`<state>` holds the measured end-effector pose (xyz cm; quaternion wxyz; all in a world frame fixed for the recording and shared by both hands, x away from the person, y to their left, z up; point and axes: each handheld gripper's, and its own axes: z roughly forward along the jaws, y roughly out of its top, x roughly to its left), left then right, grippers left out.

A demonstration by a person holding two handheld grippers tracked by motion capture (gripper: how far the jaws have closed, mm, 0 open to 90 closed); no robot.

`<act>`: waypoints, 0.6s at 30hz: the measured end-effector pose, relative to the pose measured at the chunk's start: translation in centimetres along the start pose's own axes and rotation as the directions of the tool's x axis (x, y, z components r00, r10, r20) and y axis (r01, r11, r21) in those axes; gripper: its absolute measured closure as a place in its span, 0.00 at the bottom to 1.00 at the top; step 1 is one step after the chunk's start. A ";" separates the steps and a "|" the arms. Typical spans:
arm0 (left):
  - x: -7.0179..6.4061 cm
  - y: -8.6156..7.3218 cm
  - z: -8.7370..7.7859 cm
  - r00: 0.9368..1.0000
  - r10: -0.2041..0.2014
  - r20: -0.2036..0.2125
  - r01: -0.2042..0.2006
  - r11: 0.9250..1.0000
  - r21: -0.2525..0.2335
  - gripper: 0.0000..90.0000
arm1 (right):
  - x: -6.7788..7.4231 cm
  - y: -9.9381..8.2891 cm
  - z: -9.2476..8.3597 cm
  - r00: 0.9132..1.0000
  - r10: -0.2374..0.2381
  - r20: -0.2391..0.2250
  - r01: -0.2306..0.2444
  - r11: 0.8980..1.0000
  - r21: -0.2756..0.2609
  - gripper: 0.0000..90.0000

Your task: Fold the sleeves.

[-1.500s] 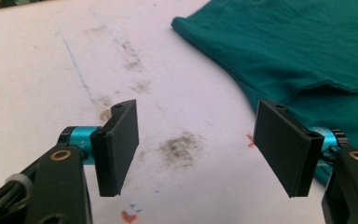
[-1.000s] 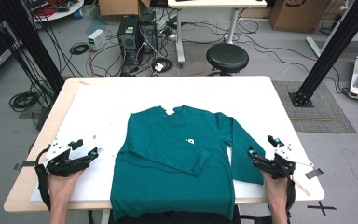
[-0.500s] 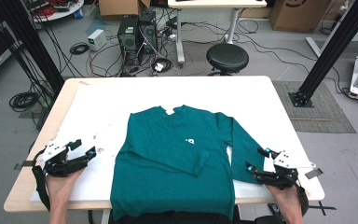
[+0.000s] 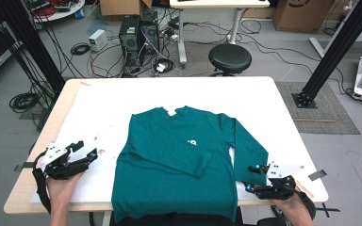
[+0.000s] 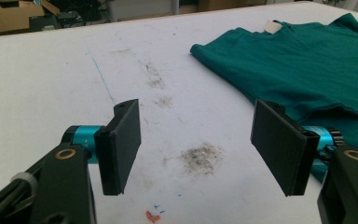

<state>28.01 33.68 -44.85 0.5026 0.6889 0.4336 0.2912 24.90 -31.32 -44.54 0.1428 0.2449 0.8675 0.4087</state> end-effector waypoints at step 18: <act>-0.2 0.0 0.1 1.000 0.014 -0.018 -0.014 1.000 0.008 0.37 | -0.8 -0.4 0.8 0.999 0.040 -0.002 -0.040 0.997 0.067 0.64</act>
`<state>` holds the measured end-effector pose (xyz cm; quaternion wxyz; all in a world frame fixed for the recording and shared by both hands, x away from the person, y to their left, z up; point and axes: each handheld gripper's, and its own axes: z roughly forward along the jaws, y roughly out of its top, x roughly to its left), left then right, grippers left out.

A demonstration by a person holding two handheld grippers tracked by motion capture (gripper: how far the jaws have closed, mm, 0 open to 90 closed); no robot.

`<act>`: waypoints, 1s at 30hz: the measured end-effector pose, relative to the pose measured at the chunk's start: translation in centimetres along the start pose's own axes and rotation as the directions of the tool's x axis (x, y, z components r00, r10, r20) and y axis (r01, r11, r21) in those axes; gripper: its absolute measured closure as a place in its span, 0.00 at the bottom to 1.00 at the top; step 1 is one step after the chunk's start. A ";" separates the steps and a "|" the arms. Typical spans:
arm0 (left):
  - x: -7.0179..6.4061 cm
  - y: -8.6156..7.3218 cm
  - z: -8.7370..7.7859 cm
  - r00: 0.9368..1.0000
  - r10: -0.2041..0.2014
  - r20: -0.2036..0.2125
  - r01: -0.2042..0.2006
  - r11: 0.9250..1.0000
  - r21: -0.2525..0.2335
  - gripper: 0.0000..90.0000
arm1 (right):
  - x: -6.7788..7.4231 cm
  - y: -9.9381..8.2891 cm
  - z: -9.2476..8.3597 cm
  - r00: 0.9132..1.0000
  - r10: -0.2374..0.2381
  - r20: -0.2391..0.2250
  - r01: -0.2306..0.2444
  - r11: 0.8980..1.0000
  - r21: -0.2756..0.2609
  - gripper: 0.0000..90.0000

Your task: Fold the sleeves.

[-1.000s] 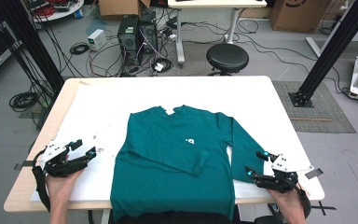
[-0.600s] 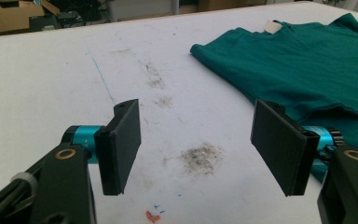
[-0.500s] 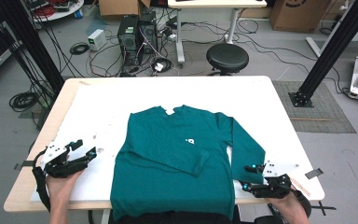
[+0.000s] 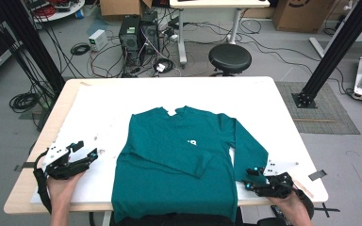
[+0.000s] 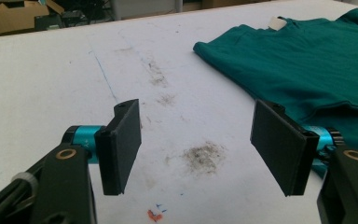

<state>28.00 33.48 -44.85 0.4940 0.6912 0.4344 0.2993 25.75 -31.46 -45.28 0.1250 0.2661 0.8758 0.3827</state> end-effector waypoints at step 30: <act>0.0 0.0 0.0 1.000 -0.001 0.005 0.001 1.000 0.002 0.38 | -0.3 4.9 -1.1 0.987 0.156 -0.034 -0.159 0.972 -0.172 0.97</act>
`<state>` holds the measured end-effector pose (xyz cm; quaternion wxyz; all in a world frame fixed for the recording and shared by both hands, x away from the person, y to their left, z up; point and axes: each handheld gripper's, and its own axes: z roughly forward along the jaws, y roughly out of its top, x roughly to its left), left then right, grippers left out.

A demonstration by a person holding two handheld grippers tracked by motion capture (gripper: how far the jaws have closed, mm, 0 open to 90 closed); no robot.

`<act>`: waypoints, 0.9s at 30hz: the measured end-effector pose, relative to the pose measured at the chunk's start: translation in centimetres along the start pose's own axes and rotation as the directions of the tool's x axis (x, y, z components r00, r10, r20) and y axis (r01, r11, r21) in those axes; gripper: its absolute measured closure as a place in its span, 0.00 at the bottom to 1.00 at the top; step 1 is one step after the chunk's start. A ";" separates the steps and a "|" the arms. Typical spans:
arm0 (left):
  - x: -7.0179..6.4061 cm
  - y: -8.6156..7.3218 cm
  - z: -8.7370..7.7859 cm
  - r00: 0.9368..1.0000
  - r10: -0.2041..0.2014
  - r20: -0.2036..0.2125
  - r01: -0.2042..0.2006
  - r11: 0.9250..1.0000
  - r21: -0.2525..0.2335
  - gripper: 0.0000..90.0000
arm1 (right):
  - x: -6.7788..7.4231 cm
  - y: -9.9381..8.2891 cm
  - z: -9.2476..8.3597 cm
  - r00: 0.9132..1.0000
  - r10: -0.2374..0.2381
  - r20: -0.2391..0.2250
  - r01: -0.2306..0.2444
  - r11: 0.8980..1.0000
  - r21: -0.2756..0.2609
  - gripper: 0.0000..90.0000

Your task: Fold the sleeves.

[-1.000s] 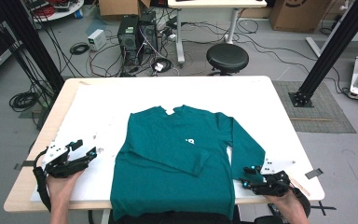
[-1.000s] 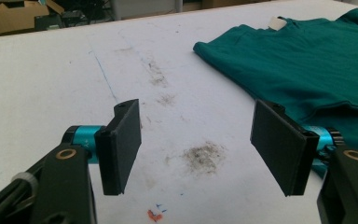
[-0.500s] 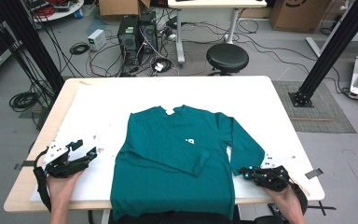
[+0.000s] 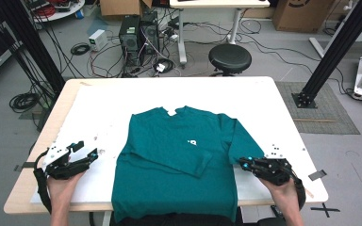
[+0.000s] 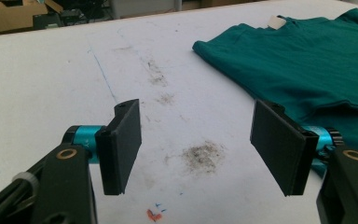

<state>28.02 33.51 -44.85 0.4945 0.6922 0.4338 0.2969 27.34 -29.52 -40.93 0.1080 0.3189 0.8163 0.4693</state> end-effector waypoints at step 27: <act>0.0 0.0 -0.1 1.000 -0.001 0.011 0.001 1.000 -0.007 0.37 | 7.0 8.1 10.1 0.996 -0.038 -0.085 0.038 0.999 -0.006 0.97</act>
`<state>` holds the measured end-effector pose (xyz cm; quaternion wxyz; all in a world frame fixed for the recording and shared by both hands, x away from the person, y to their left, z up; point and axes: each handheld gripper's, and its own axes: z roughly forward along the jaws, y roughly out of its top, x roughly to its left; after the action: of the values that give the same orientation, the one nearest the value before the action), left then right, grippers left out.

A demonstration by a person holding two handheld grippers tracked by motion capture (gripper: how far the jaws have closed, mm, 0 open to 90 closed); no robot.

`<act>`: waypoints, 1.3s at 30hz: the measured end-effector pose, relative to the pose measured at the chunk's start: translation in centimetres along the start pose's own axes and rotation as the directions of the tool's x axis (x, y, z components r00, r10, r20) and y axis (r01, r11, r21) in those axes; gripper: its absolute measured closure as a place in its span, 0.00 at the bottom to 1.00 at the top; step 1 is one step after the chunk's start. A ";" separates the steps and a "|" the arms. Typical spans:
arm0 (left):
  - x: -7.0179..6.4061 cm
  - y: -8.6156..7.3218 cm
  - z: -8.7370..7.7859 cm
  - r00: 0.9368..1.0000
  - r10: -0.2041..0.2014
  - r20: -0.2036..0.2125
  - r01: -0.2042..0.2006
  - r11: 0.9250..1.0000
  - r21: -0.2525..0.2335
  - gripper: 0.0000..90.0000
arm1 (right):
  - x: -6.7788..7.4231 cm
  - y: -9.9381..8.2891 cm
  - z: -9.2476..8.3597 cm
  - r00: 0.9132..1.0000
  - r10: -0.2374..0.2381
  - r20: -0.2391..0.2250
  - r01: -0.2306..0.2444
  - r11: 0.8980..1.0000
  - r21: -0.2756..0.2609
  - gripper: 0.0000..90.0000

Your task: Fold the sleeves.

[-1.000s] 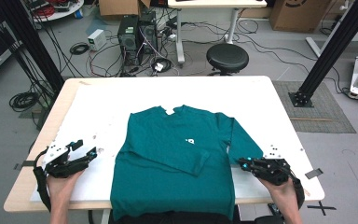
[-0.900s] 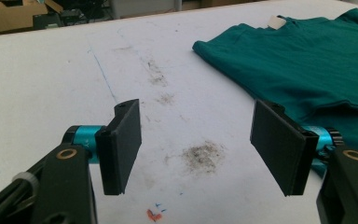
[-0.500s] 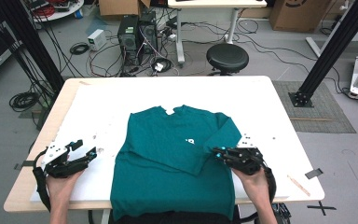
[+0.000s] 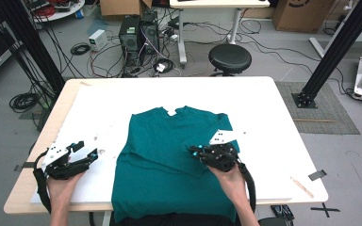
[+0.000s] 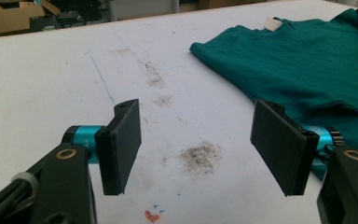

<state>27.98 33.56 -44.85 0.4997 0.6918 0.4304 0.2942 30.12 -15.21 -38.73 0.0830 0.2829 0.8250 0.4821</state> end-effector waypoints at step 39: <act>0.0 0.0 -0.1 1.000 -0.001 0.007 0.001 1.000 -0.009 0.37 | 4.2 2.4 8.5 0.992 -0.035 -0.118 0.044 0.996 0.074 0.97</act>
<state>27.89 33.61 -44.86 0.5043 0.6905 0.4277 0.2934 31.12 -5.63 -40.56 0.0334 0.2408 0.8518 0.4640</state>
